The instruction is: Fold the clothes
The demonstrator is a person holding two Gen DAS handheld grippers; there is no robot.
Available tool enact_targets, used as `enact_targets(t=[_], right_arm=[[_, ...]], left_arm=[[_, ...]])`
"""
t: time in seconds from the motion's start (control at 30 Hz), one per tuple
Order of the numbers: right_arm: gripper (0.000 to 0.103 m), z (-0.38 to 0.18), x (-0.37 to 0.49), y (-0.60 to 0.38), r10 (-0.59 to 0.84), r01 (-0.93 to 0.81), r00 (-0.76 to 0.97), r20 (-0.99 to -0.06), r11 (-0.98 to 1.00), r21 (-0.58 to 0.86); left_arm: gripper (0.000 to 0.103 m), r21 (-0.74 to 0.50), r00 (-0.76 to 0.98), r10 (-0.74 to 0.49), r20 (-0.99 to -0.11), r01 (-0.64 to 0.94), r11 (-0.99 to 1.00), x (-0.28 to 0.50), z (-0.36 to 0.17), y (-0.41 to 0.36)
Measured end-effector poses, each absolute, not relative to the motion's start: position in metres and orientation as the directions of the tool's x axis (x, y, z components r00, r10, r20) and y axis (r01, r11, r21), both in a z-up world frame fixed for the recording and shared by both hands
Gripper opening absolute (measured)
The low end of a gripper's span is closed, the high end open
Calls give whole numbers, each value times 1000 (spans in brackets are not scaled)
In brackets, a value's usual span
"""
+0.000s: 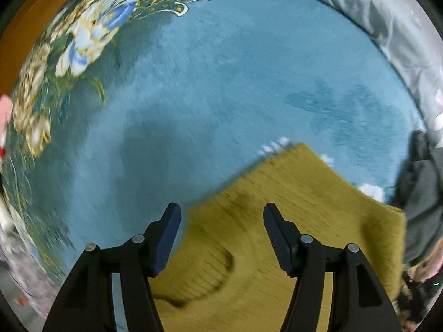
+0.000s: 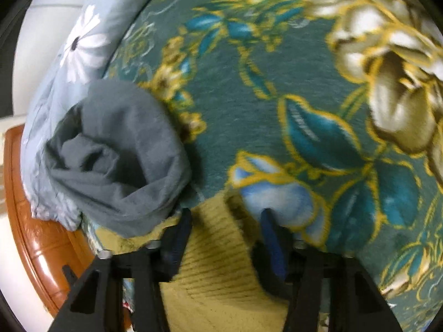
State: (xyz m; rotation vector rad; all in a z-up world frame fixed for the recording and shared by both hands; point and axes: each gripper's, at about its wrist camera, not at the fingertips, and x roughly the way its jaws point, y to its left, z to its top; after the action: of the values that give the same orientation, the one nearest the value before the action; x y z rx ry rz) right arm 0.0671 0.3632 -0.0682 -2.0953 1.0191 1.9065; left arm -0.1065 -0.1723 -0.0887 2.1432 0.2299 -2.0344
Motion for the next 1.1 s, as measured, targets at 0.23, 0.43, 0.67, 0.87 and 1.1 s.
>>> enact_targets(t=[0.23, 0.43, 0.67, 0.87, 1.1], right_arm=[[4, -21, 56, 333, -262, -410, -115, -958, -866, 286], [4, -11, 54, 348, -134, -468, -136, -982, -864, 183], [16, -12, 58, 334, -62, -485, -73, -995, -870, 90], [45, 38, 107, 349, -46, -559, -138, -989, -821, 116], [48, 56, 259, 362, -123, -692, -54, -991, -711, 126]], left_arm=[[63, 31, 65, -17, -998, 216, -976, -114, -103, -184], [63, 7, 56, 6, -998, 238, -971, -106, -99, -198], [63, -80, 33, 96, -995, 323, -943, -60, -77, -229], [67, -134, 29, 157, -987, 389, -912, 15, -74, -263], [67, -94, 98, 139, -985, 370, -924, 97, -99, -291]])
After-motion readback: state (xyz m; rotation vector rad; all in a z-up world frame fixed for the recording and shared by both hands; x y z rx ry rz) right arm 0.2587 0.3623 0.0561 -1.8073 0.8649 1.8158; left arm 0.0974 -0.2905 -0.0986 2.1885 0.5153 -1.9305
